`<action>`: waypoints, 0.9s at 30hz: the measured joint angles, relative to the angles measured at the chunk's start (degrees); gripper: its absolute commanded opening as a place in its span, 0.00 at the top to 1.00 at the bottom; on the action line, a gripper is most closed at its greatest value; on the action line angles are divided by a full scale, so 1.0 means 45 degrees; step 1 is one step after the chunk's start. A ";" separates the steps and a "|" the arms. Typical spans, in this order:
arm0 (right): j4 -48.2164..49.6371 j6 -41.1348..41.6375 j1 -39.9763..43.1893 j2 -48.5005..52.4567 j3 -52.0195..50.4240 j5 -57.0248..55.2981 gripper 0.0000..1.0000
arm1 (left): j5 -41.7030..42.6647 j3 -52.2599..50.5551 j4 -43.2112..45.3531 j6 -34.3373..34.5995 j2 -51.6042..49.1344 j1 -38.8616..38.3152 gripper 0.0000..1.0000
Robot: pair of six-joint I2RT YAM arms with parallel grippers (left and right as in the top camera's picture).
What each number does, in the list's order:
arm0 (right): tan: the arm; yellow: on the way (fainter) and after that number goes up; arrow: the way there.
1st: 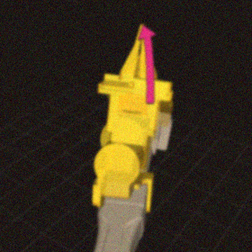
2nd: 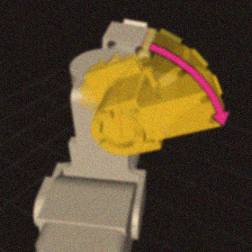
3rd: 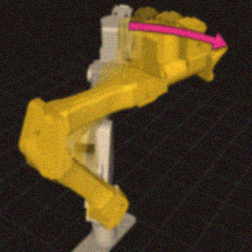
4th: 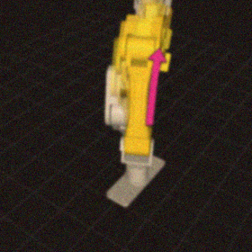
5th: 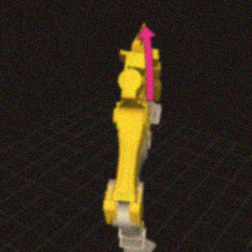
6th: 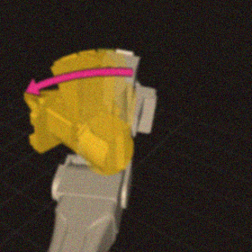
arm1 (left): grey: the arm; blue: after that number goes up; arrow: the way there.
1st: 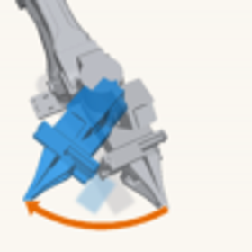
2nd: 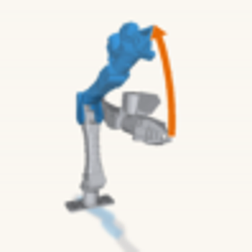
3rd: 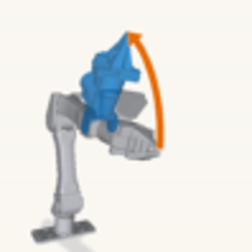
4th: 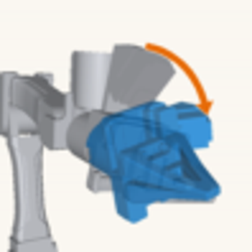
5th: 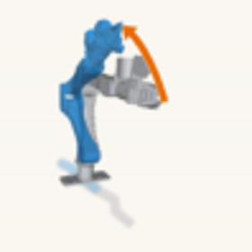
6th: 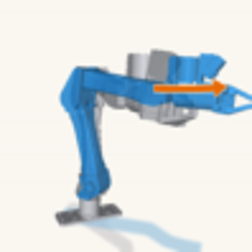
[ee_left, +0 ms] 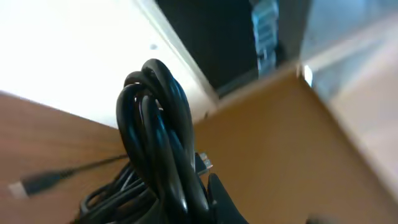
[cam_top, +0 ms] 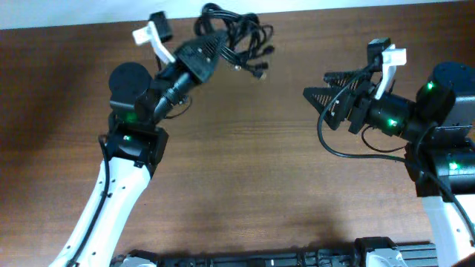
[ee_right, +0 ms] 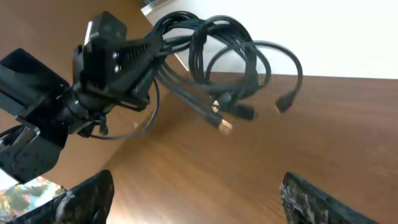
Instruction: Untangle cables
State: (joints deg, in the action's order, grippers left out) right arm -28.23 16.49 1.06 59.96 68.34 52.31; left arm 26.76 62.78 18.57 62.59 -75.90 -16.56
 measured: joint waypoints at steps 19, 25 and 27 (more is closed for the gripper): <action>0.0636 -0.2822 -0.6785 0.2987 0.0005 -0.9491 0.21 | -0.5416 -0.0024 -0.0753 1.1225 -0.0019 -0.0423 1.00; 0.2739 -0.5017 -0.8466 0.4653 -0.0029 -1.2910 0.29 | -0.5634 -0.0024 -0.0748 1.1264 -0.0019 -0.0821 1.00; 0.3293 -0.5158 -0.8558 0.4653 -0.0034 -1.3493 0.28 | -0.5731 -0.0024 -0.0743 1.1264 -0.0019 -0.0821 1.00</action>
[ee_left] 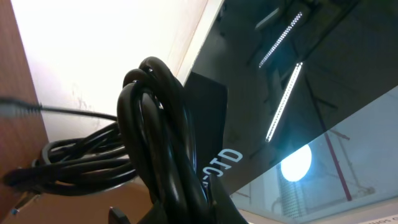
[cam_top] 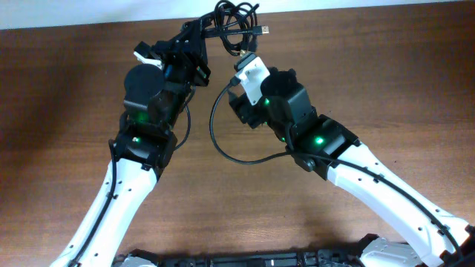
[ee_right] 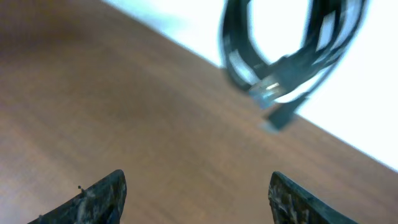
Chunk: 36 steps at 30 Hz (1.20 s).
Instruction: Untangle cables
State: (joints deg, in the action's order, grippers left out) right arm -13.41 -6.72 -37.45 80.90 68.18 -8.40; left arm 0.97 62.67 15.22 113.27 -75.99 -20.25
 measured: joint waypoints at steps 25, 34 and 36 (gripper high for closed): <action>0.1530 0.8689 0.2827 0.0000 0.0000 0.2487 0.21 | 0.0763 0.0000 -0.0117 0.0034 0.0000 -0.0398 1.00; 0.1156 1.0278 0.2827 0.0000 0.0000 0.4522 0.32 | 0.1069 0.0000 0.0112 0.0039 0.0000 -0.0787 1.00; 0.1093 1.0501 0.2827 0.0000 0.0000 0.4507 0.33 | 0.1069 0.0000 0.0194 0.0034 0.0000 -0.0787 1.00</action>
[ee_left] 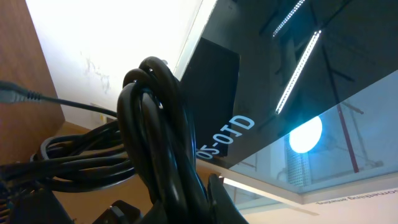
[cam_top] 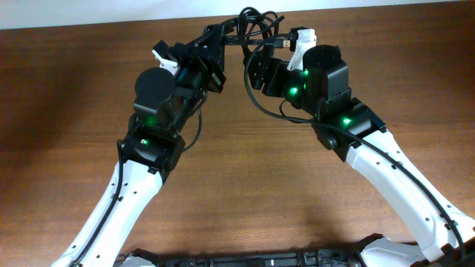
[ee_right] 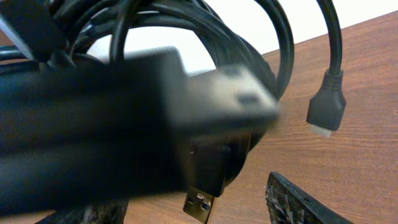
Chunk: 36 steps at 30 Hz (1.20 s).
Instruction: Untangle cables
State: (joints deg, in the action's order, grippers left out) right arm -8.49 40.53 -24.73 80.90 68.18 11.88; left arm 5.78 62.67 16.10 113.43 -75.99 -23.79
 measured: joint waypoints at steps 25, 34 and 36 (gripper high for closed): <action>-0.1443 -0.8782 0.5416 -0.0389 0.0000 0.7407 0.35 | 0.4401 0.0000 0.0005 -1.2604 0.0000 0.0005 1.00; -0.1248 -1.3163 0.5552 -0.0398 0.0000 1.1084 0.62 | 1.0404 0.0000 0.0015 -1.9564 0.0000 -0.0010 1.00; -0.1059 -1.3396 0.5547 -0.0398 0.0000 1.1681 0.96 | 1.0574 0.0000 0.0044 -1.9783 0.0000 -0.0010 1.00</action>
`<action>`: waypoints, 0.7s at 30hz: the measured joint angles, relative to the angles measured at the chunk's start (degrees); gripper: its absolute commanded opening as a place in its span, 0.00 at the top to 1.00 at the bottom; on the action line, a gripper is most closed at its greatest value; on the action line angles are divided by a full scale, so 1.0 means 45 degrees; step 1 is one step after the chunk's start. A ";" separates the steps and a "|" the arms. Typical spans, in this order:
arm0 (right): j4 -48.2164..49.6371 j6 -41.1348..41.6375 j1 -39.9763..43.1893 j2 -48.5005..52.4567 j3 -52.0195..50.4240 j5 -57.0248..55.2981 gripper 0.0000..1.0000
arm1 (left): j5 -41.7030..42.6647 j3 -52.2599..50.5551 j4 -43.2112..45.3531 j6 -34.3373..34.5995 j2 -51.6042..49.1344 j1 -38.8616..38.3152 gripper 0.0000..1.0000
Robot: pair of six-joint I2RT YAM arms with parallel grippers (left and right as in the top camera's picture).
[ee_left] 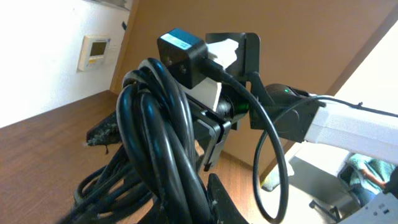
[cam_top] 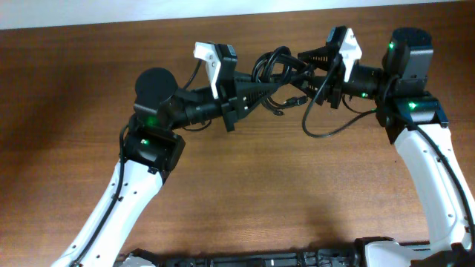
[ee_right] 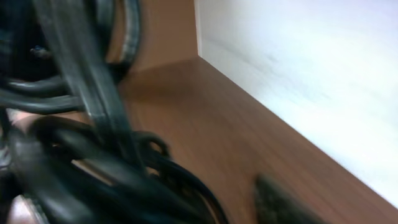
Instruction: Untangle cables
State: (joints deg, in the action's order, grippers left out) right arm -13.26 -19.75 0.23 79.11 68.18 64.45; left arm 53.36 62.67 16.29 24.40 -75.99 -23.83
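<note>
A tangled bundle of black cables (cam_top: pixel 273 65) hangs above the brown table (cam_top: pixel 245 193), between the two arms. My left gripper (cam_top: pixel 269 87) points right and is shut on the bundle; in its wrist view the thick coils (ee_left: pixel 155 118) rise from beside one finger (ee_left: pixel 221 199). My right gripper (cam_top: pixel 303 61) reaches in from the right, open, with strands of the bundle (ee_right: pixel 81 124) lying between its fingers. Only one of its fingers (ee_right: pixel 277 199) shows, blurred; cables hide the other.
A thin black loop (cam_top: pixel 319 122) of the right arm's own wiring hangs below the right gripper. White camera mounts sit on both wrists (cam_top: pixel 211 55). The white wall runs along the table's far edge (cam_top: pixel 111 22).
The bundle was at the table's far edge and is now lower and further right. My left gripper now points right. My right arm stands further right, reaching left into the cables.
My left gripper held the bundle at the far edge while the right one stood open far to the right. Then the right arm was beside the bundle, then close up to its plugs. Now the bundle hangs between both grippers, over the table.
</note>
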 measured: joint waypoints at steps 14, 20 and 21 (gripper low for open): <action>-0.0238 0.2220 0.3274 -0.0049 0.0000 0.4255 0.96 | -0.0369 0.0019 -0.1671 -0.0296 0.0019 0.1787 0.01; -0.0228 0.2526 0.3177 -0.0049 0.0000 0.4911 0.96 | 0.0301 0.0019 -0.1855 -0.1010 0.0019 0.1744 0.16; -0.0214 0.2560 0.2992 -0.0049 0.0000 0.4920 0.96 | 0.0330 0.0019 -0.1855 -0.1107 0.0019 0.1744 0.16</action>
State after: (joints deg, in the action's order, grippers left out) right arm -14.22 -8.23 13.69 78.89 68.18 86.59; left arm 54.85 62.76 7.94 19.42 -75.90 -15.99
